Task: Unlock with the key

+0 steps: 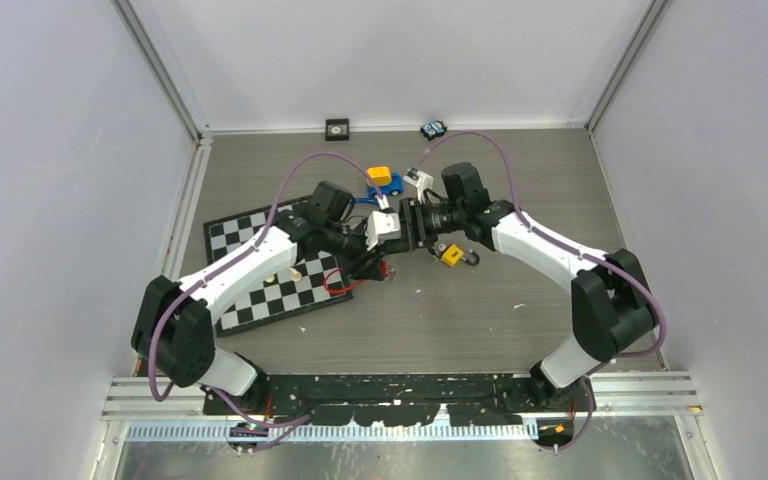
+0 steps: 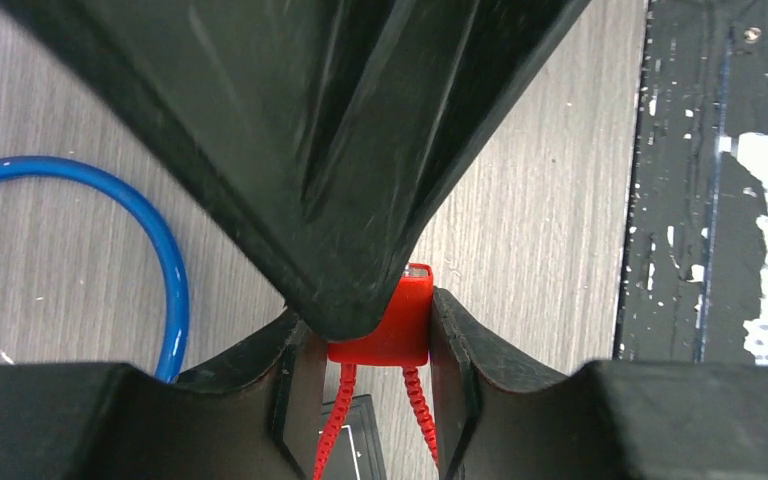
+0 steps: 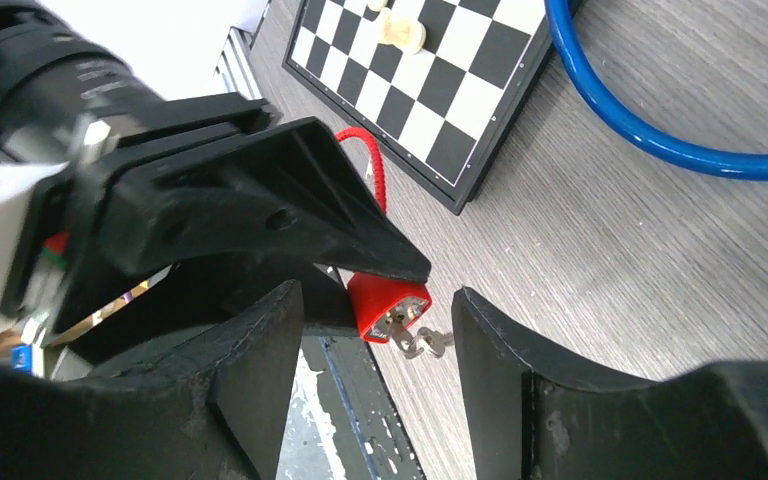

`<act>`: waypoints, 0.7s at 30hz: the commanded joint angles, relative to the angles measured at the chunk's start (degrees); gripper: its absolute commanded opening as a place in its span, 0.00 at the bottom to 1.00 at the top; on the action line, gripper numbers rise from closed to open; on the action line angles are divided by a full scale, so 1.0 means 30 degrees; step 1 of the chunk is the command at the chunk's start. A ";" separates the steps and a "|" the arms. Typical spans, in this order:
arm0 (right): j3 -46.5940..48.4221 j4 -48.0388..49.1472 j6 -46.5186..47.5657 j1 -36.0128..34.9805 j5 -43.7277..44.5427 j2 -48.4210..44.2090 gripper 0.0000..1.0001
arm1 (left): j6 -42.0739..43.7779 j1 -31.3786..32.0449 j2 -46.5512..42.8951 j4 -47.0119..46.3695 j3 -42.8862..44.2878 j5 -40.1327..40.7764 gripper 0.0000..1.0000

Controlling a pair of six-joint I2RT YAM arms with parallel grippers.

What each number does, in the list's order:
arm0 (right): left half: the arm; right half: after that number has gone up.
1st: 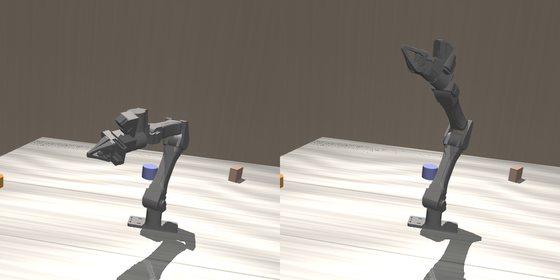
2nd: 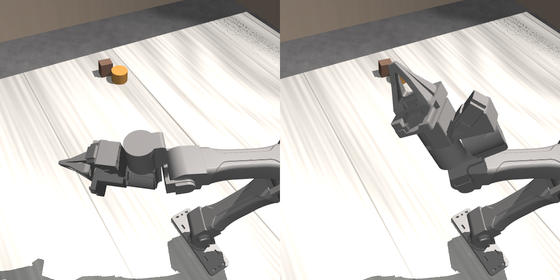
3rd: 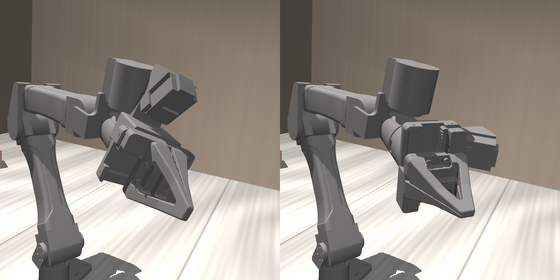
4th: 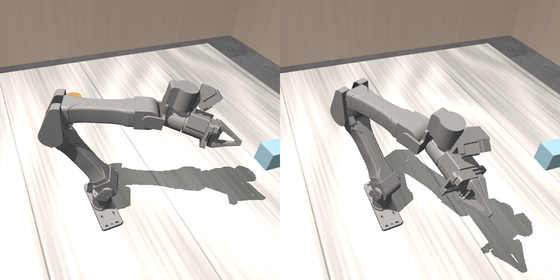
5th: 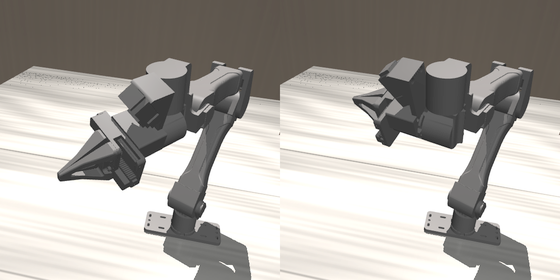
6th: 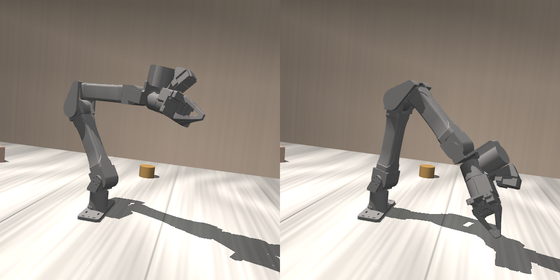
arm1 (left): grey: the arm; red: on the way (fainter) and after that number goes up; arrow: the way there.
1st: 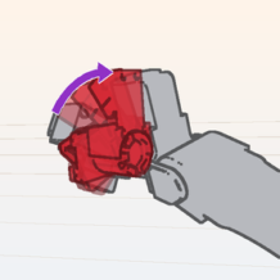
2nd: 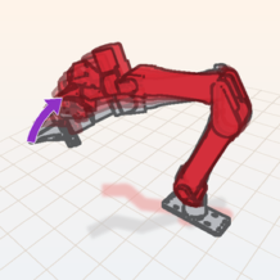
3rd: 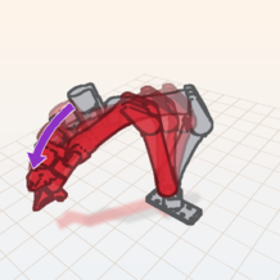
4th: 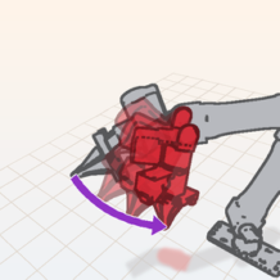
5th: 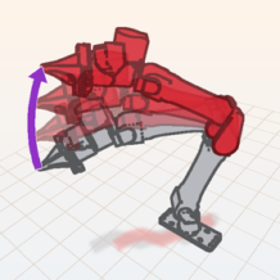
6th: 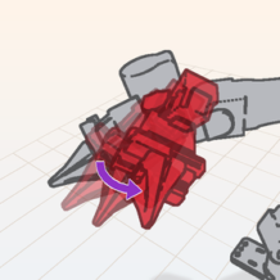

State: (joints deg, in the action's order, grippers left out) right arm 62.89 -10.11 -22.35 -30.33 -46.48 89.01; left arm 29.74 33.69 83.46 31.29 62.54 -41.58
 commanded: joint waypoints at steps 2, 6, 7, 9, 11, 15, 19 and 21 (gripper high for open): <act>-0.0093 0.1696 -0.1327 -0.0043 -0.0928 0.0856 0.61 | -0.0673 0.0423 -0.0757 -0.1452 0.0481 0.2027 0.00; -0.0335 0.2302 -0.1800 -0.0020 -0.1283 0.1404 0.61 | -0.0970 0.0540 -0.0849 -0.1734 0.0480 0.2690 0.00; -0.0407 0.2489 -0.1965 0.0000 -0.1428 0.1547 0.61 | -0.1089 0.0542 -0.0858 -0.1817 0.0466 0.2984 0.00; -0.0546 0.2888 -0.2373 0.0001 -0.1730 0.1819 0.61 | -0.1176 0.0557 -0.0906 -0.2011 0.0454 0.3439 0.00; -0.0664 0.3085 -0.2512 0.0001 -0.1783 0.2121 0.61 | -0.1311 0.0569 -0.0957 -0.2137 0.0451 0.3798 0.00; -0.0899 0.4302 -0.3386 -0.0006 -0.2142 0.2820 0.61 | -0.1493 0.0575 -0.1039 -0.2390 0.0415 0.4077 0.00; -0.0953 0.5535 -0.4425 0.0001 -0.2753 0.3501 0.60 | -0.1585 0.0574 -0.1187 -0.2556 0.0237 0.4074 0.00; -0.0982 0.6341 -0.4985 0.0001 -0.3116 0.3768 0.58 | -0.1684 0.0563 -0.1220 -0.2634 0.0217 0.4175 0.00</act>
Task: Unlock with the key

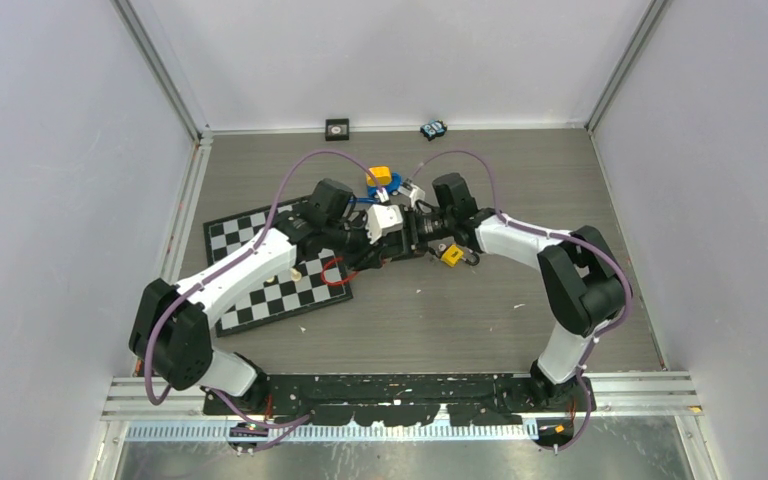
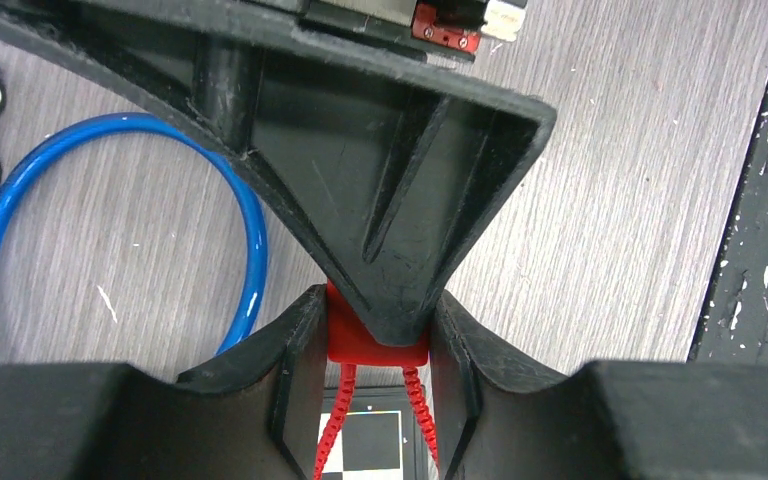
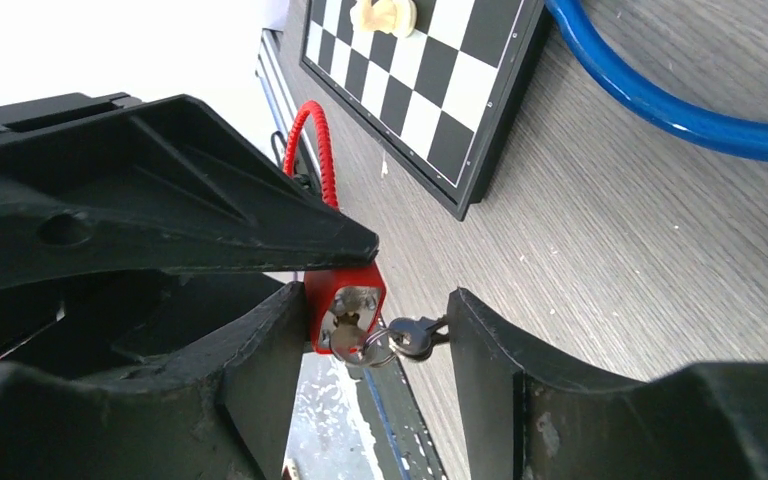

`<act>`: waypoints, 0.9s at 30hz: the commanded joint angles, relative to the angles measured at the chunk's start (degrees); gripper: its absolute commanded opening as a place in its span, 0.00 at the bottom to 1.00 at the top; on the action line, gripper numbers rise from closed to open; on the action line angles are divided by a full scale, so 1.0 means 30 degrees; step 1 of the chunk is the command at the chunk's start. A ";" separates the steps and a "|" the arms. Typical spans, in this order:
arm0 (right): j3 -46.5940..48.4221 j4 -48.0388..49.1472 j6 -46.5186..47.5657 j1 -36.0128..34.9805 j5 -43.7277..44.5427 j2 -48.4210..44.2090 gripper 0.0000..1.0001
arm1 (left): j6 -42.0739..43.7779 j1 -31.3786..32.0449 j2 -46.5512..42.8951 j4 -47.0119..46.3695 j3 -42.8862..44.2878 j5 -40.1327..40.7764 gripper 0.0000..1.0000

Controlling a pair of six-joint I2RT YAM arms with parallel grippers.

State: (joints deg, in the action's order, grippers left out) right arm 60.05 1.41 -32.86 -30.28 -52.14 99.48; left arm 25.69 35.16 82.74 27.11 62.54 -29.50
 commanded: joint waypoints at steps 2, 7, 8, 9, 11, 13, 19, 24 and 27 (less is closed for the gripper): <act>-0.0106 0.3220 -0.2213 -0.0013 -0.1578 0.0501 0.57 | -0.0402 0.0115 -0.0958 -0.1342 0.0231 0.0347 0.00; -0.0388 0.5493 -0.4198 -0.0013 -0.2375 0.1220 0.54 | -0.0392 0.0247 -0.0904 -0.1677 0.0167 0.1181 0.00; -0.0429 0.5999 -0.4596 -0.0035 -0.2517 0.1382 0.53 | -0.0438 0.0258 -0.0885 -0.1816 0.0159 0.1404 0.00; -0.0445 0.6304 -0.4887 -0.0056 -0.2612 0.1531 0.51 | -0.0521 0.0277 -0.0838 -0.1931 0.0147 0.1641 0.00; -0.0418 0.6624 -0.5160 -0.0099 -0.2728 0.1786 0.48 | -0.0739 0.0273 -0.0755 -0.2186 0.0151 0.2149 0.00; -0.0418 0.6800 -0.5363 -0.0129 -0.2769 0.1952 0.44 | -0.0833 0.0261 -0.0731 -0.2317 0.0134 0.2416 0.00; -0.0418 0.7103 -0.5479 -0.0087 -0.2893 0.1873 0.21 | -0.0852 0.0277 -0.0756 -0.2511 -0.0079 0.2515 0.00; -0.0418 0.6261 -0.4574 0.0316 -0.2393 0.1261 0.01 | -0.0857 0.0246 -0.0882 -0.2512 -0.0244 0.1580 0.04; -0.0389 0.5012 -0.3344 0.0731 -0.1960 0.0724 0.01 | -0.0779 0.0227 -0.0883 -0.2207 -0.0174 0.0596 0.24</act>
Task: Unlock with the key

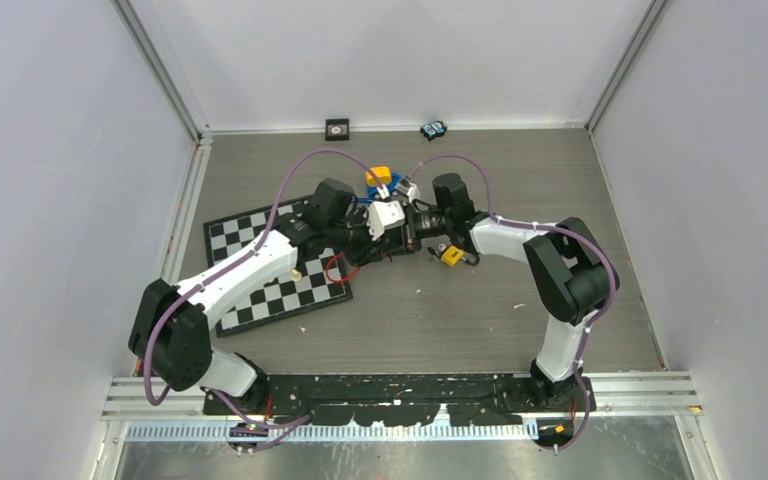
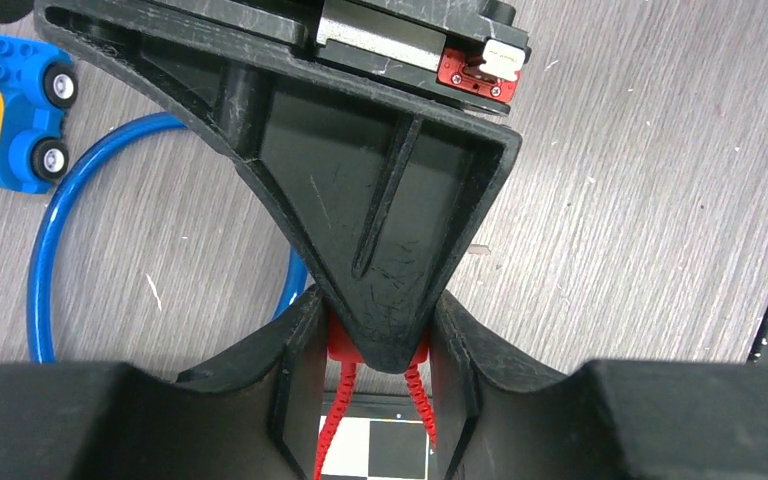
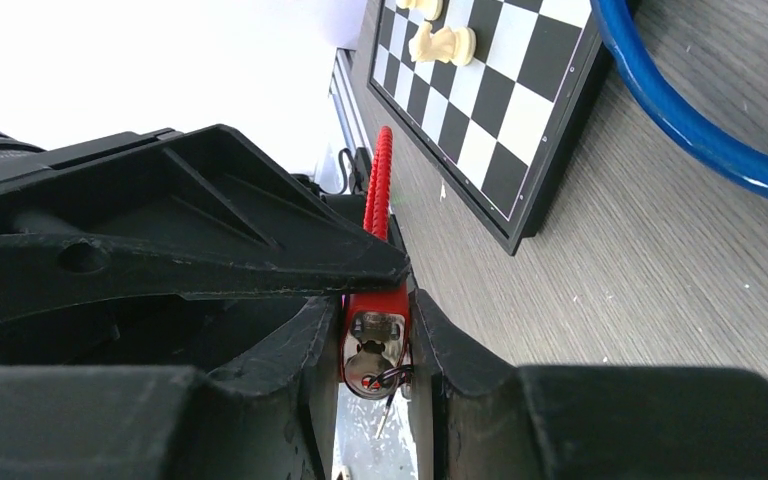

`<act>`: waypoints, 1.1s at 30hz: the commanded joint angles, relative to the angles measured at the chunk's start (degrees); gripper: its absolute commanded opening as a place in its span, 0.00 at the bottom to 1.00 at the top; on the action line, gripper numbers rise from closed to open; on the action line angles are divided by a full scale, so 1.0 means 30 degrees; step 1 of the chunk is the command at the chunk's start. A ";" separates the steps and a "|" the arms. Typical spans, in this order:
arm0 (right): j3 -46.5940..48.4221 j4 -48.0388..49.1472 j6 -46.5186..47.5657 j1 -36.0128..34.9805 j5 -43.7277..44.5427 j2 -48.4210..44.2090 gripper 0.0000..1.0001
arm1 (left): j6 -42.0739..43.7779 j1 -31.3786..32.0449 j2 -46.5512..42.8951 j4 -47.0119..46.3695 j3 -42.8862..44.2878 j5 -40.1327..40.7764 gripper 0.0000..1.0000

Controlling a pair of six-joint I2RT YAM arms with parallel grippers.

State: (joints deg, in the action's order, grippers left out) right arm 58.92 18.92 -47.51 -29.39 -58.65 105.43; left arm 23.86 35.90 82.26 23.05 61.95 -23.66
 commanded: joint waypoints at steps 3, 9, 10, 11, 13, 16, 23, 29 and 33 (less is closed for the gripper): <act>0.0073 -0.2404 0.3221 0.0799 0.0422 -0.2092 0.01 | -0.0072 -0.0075 -0.0864 -0.0240 0.0384 -0.1904 0.52; 0.0449 -0.8123 0.9595 0.1174 0.0602 -0.4298 0.01 | 0.0972 -0.0437 -0.1492 0.2087 0.1497 -0.3903 1.00; 0.0546 -0.9279 1.0426 0.1200 0.0553 -0.4612 0.01 | 0.1300 -0.0451 -0.1587 0.2353 0.1589 -0.4156 1.00; 0.0562 -0.9801 1.1039 0.1210 0.0378 -0.4904 0.01 | 0.1777 -0.0453 -0.1658 0.2683 0.1714 -0.4466 1.00; 0.0554 -1.0505 1.1809 0.1268 -0.0265 -0.5344 0.01 | 0.2927 -0.0469 -0.1683 0.3513 0.1979 -0.5148 0.99; 0.0660 -1.1394 1.2789 0.1350 -0.1726 -0.5760 0.01 | 0.5075 -0.0453 -0.1426 0.4808 0.2490 -0.6581 0.92; 0.0585 -1.1661 1.3309 0.1682 -0.2801 -0.6466 0.01 | 0.5444 -0.0469 0.0074 0.5446 0.3832 -0.8037 0.63; -0.0124 -0.9289 1.1324 0.2209 -0.2974 -0.6850 0.01 | 0.4814 -0.0397 0.0894 0.5225 0.3762 -0.8903 0.50; -0.0293 -0.8867 1.0862 0.2440 -0.2869 -0.6944 0.01 | 0.4259 -0.0360 0.1193 0.4690 0.3440 -0.8792 0.39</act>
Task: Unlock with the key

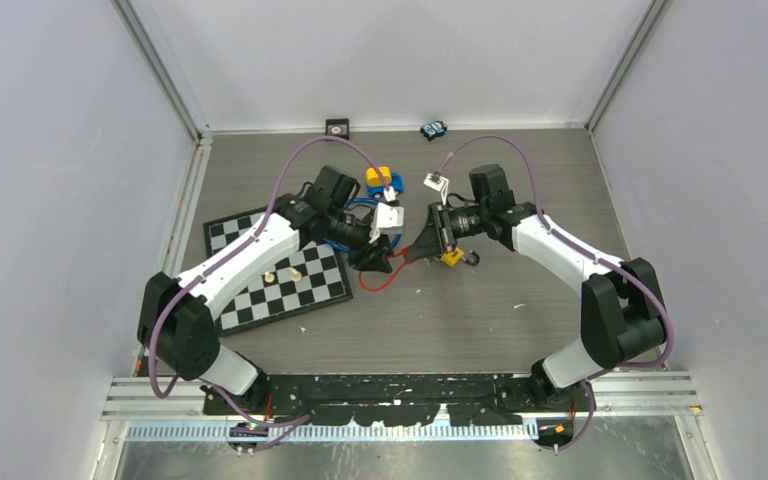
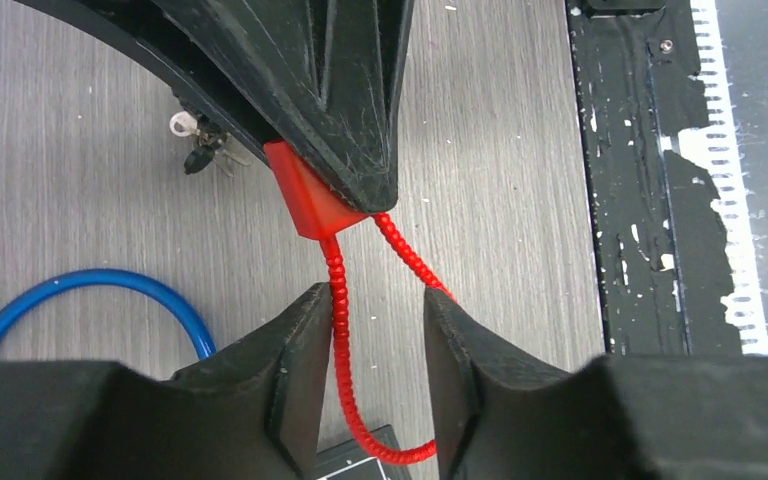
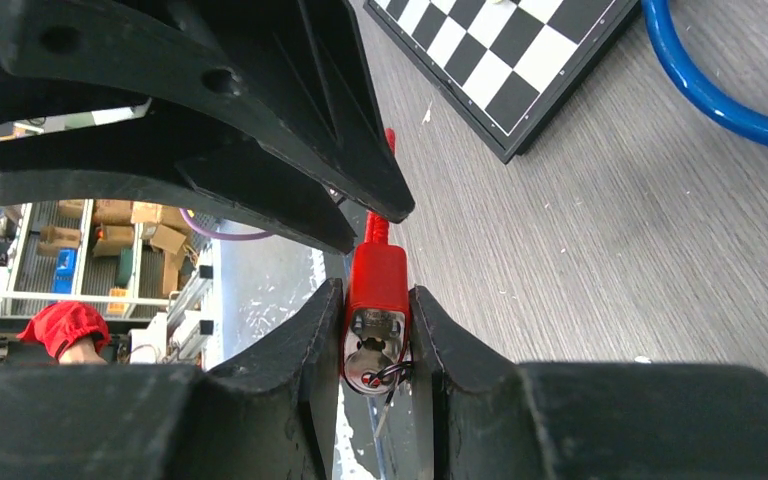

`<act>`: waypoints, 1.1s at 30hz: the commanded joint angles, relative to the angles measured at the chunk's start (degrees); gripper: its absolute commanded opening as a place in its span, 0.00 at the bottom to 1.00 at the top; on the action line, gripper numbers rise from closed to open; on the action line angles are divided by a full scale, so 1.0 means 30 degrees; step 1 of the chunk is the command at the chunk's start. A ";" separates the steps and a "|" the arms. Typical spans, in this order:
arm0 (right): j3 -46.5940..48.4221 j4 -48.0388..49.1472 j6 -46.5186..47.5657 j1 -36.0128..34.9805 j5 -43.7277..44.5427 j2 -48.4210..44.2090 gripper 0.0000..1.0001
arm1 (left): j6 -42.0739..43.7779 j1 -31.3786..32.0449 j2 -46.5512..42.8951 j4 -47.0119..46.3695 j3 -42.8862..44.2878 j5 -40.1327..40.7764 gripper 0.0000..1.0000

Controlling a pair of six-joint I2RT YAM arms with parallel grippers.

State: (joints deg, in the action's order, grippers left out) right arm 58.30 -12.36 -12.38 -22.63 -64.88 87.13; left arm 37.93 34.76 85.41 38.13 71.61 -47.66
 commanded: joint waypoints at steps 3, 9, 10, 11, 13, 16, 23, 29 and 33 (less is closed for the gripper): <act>-0.0564 0.2024 -0.1272 0.0218 -0.0711 -0.0830 0.01 | -0.1061 0.0165 0.0341 -0.1205 -0.0004 -0.0433 0.25; -0.0578 0.3043 -0.2098 0.0264 -0.0376 -0.0836 0.01 | -0.1415 0.0553 0.1061 -0.1660 0.0269 0.0022 0.03; -0.0631 0.3275 -0.2261 0.0277 -0.0294 -0.0839 0.01 | -0.1419 0.0696 0.1150 -0.1738 0.0273 0.0159 0.01; -0.0711 0.3535 -0.2483 0.0319 -0.0244 -0.0858 0.01 | -0.1397 0.0824 0.1213 -0.1755 0.0270 0.0338 0.00; -0.0911 0.3992 -0.3053 0.0499 -0.0145 -0.0866 0.01 | -0.1332 0.1007 0.1266 -0.1865 0.0194 0.0563 0.00; -0.1374 0.5717 -0.4297 0.0828 -0.0168 -0.0839 0.01 | -0.1449 0.1140 0.1157 -0.2444 -0.0183 0.0968 0.00; -0.1647 0.6201 -0.4547 0.1003 -0.0093 -0.0835 0.00 | -0.2320 0.1120 0.0689 -0.4055 -0.0999 0.2266 0.15; -0.1686 0.6200 -0.4545 0.1068 -0.0053 -0.0864 0.00 | -0.2744 0.1124 0.0623 -0.4637 -0.1166 0.2912 0.32; -0.1737 0.6200 -0.4545 0.1127 0.0059 -0.0808 0.01 | -0.2745 0.1128 0.0623 -0.4697 -0.1145 0.2894 0.18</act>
State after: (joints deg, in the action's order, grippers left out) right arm 52.27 2.98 -25.41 -19.64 -63.33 86.50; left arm 30.20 38.00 88.60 26.79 68.10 -39.33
